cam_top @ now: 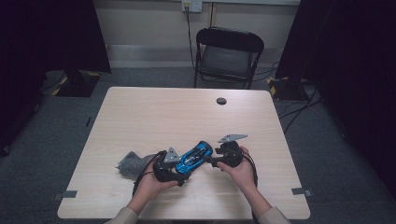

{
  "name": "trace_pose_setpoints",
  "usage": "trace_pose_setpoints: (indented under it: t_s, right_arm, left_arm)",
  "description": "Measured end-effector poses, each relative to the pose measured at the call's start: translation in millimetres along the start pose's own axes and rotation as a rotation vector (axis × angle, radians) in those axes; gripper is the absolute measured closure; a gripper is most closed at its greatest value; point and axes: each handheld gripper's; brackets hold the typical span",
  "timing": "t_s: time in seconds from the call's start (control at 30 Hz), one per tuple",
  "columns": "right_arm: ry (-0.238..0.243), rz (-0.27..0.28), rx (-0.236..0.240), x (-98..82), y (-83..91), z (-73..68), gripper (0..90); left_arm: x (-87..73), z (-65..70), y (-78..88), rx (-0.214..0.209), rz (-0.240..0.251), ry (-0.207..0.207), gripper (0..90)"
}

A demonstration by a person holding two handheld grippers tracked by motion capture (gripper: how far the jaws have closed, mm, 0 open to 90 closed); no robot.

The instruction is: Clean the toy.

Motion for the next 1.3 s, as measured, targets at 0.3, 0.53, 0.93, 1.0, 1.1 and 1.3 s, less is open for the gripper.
trace_pose_setpoints:
  t_s: [0.3, 0.53, 0.93, 1.0, 1.1, 1.3]
  right_arm:
    - [0.036, -0.071, 0.002, -18.0, -6.7, 0.6, 42.2]
    - [0.056, -0.059, -0.001, -19.8, -11.2, -2.5, 43.2]
    - [0.067, -0.052, -0.02, -16.9, -15.5, 2.1, 45.1]
    - [0.069, -0.052, -0.035, -16.4, -15.9, 3.6, 45.8]
    - [0.063, -0.05, -0.038, -15.1, -17.4, 5.9, 45.8]
    - [0.064, -0.054, -0.054, -10.5, -23.4, 8.2, 45.9]
  left_arm:
    - [2.6, -3.7, -3.5, -0.017, -0.003, -0.006, 17.2]
    - [1.4, -2.5, -9.4, -0.019, -0.034, -0.022, 15.8]
    - [2.2, 0.8, -3.4, -0.055, -0.052, 0.015, 17.1]
    - [2.5, 2.2, -2.6, -0.06, -0.063, 0.009, 17.1]
    - [2.1, 6.7, -1.7, -0.069, -0.067, 0.009, 17.1]
    - [1.9, 13.6, 0.4, -0.087, -0.087, 0.003, 17.4]
Point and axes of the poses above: each handheld gripper's, and its own axes: y roughly backward along the jaws, x roughly out of its top, z roughly to its right, and after that the axes turned 12 degrees about z, right-handed
